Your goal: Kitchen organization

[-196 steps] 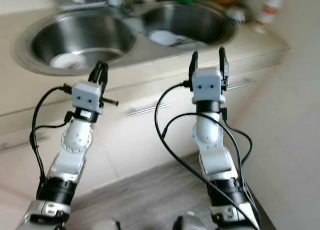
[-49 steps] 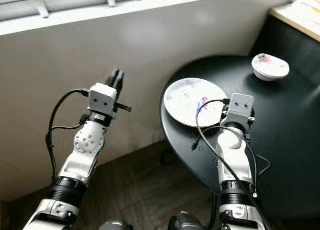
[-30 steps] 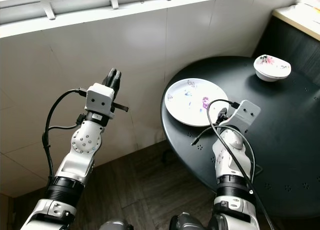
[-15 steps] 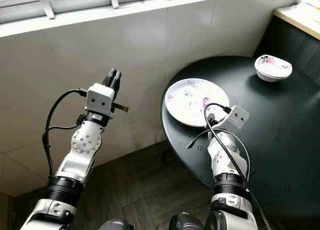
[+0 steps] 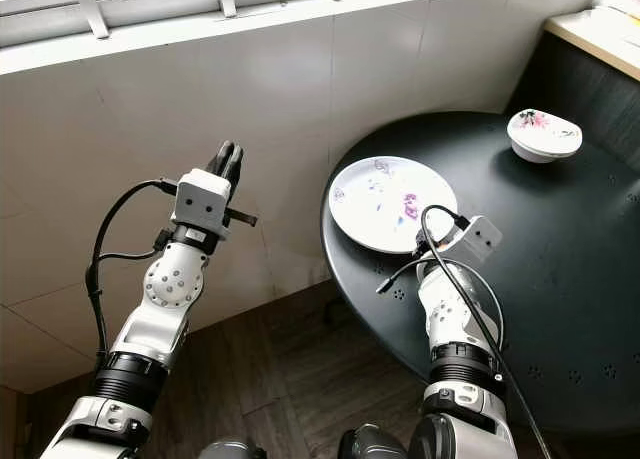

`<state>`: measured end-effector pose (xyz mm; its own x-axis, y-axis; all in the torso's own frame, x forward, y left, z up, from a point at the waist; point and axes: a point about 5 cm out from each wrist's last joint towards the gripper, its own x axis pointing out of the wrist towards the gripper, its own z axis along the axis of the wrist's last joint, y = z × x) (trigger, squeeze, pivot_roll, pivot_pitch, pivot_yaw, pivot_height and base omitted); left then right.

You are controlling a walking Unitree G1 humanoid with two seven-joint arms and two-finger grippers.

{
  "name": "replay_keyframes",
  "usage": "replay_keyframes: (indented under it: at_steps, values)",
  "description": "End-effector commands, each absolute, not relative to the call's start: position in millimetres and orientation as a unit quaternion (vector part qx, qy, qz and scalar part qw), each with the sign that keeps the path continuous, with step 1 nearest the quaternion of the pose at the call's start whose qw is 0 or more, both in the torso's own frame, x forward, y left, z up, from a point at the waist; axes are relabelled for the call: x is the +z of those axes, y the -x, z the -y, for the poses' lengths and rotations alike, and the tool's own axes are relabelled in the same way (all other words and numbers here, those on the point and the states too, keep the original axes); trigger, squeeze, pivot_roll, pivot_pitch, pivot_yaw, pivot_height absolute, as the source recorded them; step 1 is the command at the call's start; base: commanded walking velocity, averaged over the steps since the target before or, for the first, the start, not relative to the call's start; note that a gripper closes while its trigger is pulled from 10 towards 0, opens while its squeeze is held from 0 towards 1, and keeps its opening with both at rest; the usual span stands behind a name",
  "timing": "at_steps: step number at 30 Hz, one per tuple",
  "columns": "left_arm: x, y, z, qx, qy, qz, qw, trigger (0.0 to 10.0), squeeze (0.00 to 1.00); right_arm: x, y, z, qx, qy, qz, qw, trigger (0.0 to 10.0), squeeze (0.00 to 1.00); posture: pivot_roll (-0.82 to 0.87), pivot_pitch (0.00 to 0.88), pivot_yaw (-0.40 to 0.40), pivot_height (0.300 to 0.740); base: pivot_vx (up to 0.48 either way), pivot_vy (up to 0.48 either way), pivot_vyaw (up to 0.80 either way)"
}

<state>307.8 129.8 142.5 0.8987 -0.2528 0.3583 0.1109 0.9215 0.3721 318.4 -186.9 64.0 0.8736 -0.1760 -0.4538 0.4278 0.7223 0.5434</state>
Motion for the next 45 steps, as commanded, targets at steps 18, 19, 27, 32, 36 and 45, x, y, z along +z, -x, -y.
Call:
replay_keyframes:
  at_steps: [18, 19, 27, 32, 36, 45]
  values:
    - [141.1, -309.9, -130.2, -0.096, -0.185, 0.196, 0.958, 10.0, 0.0, 71.7, -319.5, 181.6, -0.152, -0.329, -0.154, 0.919, 0.0, 0.0, 0.15, 0.0, -0.021, 0.74, 0.0, 0.0, 0.0]
    - [141.1, -309.9, -130.1, -0.096, -0.185, 0.196, 0.958, 10.0, 0.0, 74.0, -320.0, 181.6, -0.15, -0.333, -0.145, 0.92, 0.0, 0.0, 0.15, 0.0, -0.021, 0.74, 0.0, 0.0, 0.0]
    - [140.4, -310.0, -130.3, -0.095, -0.187, 0.195, 0.958, 10.0, 0.0, 108.4, -325.5, 180.5, -0.11, -0.389, -0.029, 0.914, 0.0, 0.0, 0.15, 0.0, -0.02, 0.74, 0.0, 0.0, 0.0]
    - [139.5, -310.1, -130.8, -0.094, -0.186, 0.193, 0.959, 10.0, 0.0, 124.0, -326.3, 177.1, -0.078, -0.407, 0.017, 0.91, 0.0, 0.0, 0.15, 0.0, -0.021, 0.74, 0.0, 0.0, 0.0]
    - [139.2, -310.1, -131.2, -0.094, -0.187, 0.192, 0.959, 10.0, 0.0, 134.6, -325.7, 172.8, -0.048, -0.415, 0.045, 0.907, 0.0, 0.0, 0.15, 0.0, -0.021, 0.74, 0.0, 0.0, 0.0]
    - [137.1, -309.9, -131.3, -0.091, -0.192, 0.186, 0.96, 10.0, 0.0, 145.0, -322.6, 161.5, 0.0, -0.406, 0.07, 0.911, 0.0, 0.0, 0.15, 0.0, -0.019, 0.74, 0.0, 0.0, 0.0]
